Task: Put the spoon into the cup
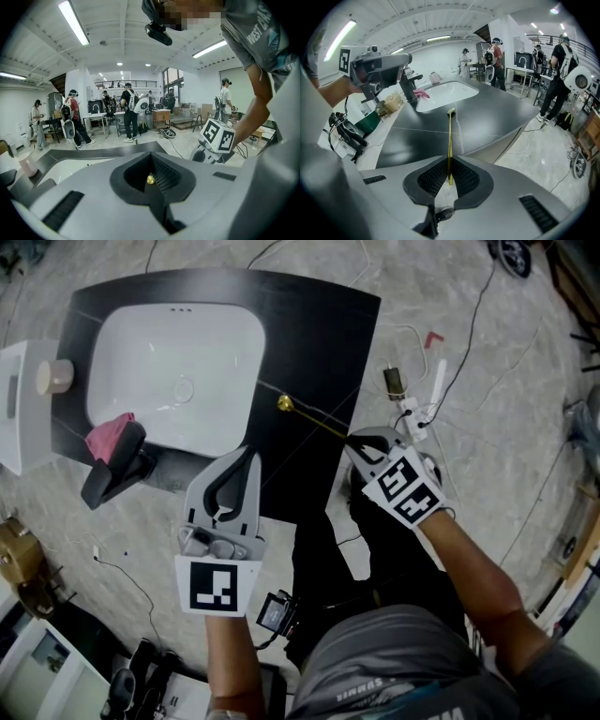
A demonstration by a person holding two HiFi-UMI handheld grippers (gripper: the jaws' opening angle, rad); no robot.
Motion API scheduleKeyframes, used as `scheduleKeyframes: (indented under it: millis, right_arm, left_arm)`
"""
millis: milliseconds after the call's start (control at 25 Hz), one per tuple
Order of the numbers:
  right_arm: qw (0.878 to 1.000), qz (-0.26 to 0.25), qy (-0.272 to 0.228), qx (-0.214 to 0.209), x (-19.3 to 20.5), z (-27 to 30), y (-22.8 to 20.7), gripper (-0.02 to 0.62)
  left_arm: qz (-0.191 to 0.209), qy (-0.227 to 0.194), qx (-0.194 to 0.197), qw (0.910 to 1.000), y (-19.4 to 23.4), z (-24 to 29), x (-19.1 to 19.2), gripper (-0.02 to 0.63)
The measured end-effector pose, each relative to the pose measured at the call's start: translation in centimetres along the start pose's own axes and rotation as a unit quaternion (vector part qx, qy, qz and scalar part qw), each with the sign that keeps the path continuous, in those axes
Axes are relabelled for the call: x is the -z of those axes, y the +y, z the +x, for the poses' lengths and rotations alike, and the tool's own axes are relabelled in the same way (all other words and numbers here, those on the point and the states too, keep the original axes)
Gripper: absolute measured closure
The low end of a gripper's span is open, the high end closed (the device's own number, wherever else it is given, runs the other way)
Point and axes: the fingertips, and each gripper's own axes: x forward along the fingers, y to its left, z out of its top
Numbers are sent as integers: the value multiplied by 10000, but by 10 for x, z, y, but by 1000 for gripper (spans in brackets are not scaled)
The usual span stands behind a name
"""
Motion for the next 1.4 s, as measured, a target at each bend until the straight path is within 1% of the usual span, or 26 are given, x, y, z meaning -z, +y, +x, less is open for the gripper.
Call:
scheduleKeyframes:
  millis: [120,200,480,640,720,1000,1160,1400]
  right_arm:
    - [10000,24,-45,12,-5,-4,0,548]
    - [10000,17,-64,18,-8,-6,0,563]
    - [10000,-17,-77,6,-18,-13,1,563]
    - [9999,-75,-145,48,-31,-19,2,563]
    - [9997,-123,-189,72,-40,-21,3,563]
    - [9986,-425,-307,103,-82,-32,11,563]
    - [9968,-677,-408,131,-117,-35,17,563]
    - [9925,-1101,-523,124,-172,-27,34,563]
  left_arm:
    - [-29,-58,-38,10000,3,-2,-4,604]
    - [4,-76,-45,10000,5,-4,-5,604]
    - [-19,-183,-151,9997,13,-13,-15,604]
    - [14,-204,-228,9995,20,-22,-20,604]
    - [93,-233,-274,9993,25,-28,-23,604]
    - [204,-326,-567,9977,50,-56,-37,604]
    - [334,-411,-746,9958,69,-76,-47,604]
    - [491,-596,-1138,9905,109,-113,-54,604]
